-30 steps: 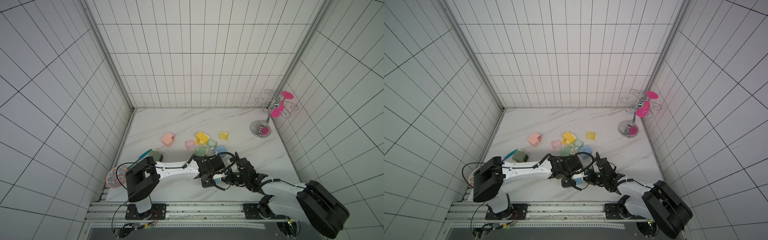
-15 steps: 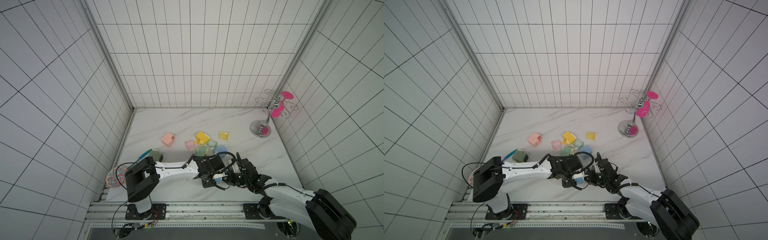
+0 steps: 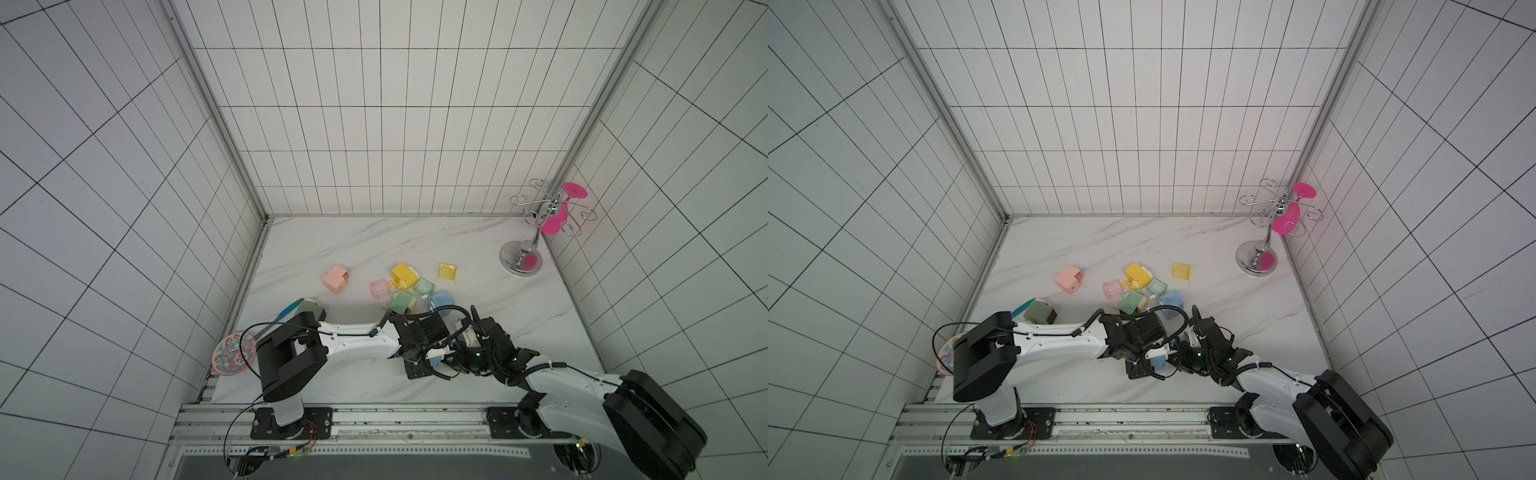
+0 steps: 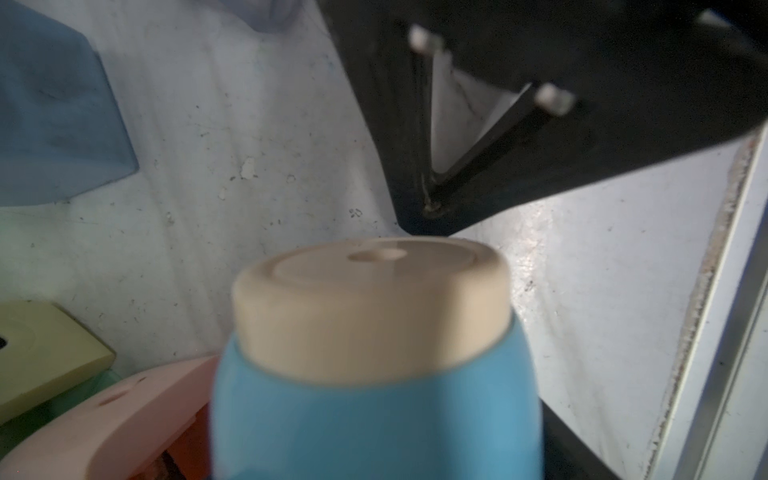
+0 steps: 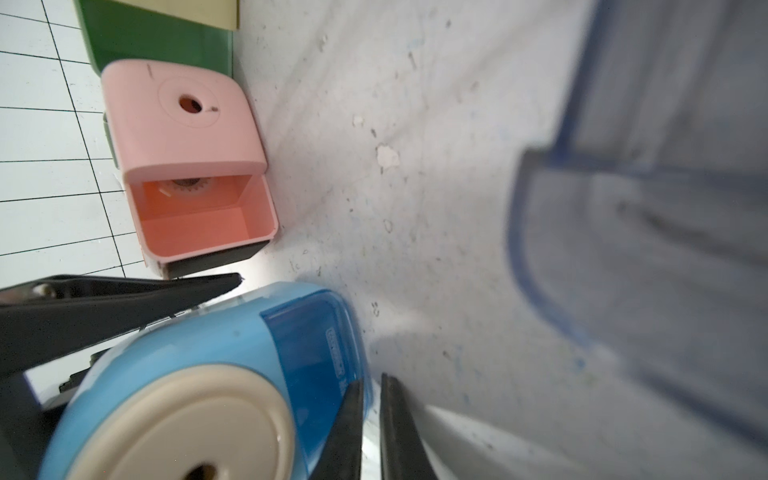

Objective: Put the tray back into the pencil sharpener
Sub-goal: Close the container of the pencil sharpener, then place the container at the center of the board.

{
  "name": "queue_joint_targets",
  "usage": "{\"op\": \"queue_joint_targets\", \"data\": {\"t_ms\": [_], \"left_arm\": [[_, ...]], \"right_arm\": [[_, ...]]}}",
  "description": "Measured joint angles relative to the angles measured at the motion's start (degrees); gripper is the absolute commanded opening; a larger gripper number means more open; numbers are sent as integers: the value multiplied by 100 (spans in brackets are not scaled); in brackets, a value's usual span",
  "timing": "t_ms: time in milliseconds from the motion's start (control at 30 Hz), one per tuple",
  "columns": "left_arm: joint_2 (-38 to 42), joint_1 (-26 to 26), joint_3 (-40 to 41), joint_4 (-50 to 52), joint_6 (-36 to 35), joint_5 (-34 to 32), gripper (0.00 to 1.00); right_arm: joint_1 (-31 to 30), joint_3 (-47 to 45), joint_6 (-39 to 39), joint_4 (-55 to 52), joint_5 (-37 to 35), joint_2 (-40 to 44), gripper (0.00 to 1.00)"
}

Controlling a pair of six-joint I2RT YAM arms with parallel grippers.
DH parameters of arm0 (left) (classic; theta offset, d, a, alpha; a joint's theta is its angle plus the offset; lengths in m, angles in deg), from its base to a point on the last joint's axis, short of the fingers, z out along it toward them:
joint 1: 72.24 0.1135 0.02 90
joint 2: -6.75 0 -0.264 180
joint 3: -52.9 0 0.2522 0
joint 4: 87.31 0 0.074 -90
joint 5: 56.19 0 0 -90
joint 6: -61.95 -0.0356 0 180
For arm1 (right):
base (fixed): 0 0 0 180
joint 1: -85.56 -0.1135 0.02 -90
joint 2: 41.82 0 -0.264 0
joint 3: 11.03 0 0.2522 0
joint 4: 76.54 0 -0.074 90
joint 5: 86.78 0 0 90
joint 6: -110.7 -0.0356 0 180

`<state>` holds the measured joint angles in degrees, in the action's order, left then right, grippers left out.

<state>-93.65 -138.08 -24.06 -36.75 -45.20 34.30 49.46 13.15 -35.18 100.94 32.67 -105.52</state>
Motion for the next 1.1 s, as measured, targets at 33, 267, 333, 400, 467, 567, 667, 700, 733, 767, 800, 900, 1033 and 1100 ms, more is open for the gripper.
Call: {"op": "queue_joint_targets", "data": {"t_ms": [33, 267, 333, 400, 467, 567, 667, 700, 733, 767, 800, 900, 1033, 1100], "left_arm": [[-2, 7, -2, -7, 4, 17, 66], [-63, 46, -109, 74, 26, 125, 54], [-66, 50, -109, 76, 26, 129, 51], [-66, 50, -111, 79, 24, 131, 49], [-66, 48, -114, 44, 31, 144, 45], [-57, 42, -125, 26, 68, 144, 43], [-22, -9, -122, 66, 122, 133, 40], [13, -20, -120, 74, 144, 131, 39], [66, -31, -118, 83, 177, 131, 37], [140, -46, -118, 96, 216, 131, 35], [203, -48, -118, 111, 247, 131, 34], [468, -48, -118, 188, 369, 122, 29], [839, 11, -118, 354, 555, 109, 22], [1019, 94, -120, 463, 686, 98, 18]], "right_arm": [[0, 0, -2, 24, 24, -24, 13], [2, 0, -46, 175, 116, -140, 13], [2, 0, -57, 175, 114, -138, 13], [4, -2, -68, 136, 85, -96, 14], [9, -2, -66, -85, -20, 118, 14], [11, 0, -26, -693, -321, 938, 18], [13, 48, 33, -1346, -721, 2039, 18], [22, 74, 46, -1552, -841, 2330, 18], [42, 120, 68, -1836, -988, 2640, 18], [52, 190, 90, -2138, -1145, 2935, 18], [61, 256, 103, -2356, -1257, 3126, 18], [85, 568, 170, -3132, -1696, 3630, 17], [85, 920, 267, -3960, -2229, 4124, 17], [85, 1073, 330, -4288, -2472, 4282, 17]]}}
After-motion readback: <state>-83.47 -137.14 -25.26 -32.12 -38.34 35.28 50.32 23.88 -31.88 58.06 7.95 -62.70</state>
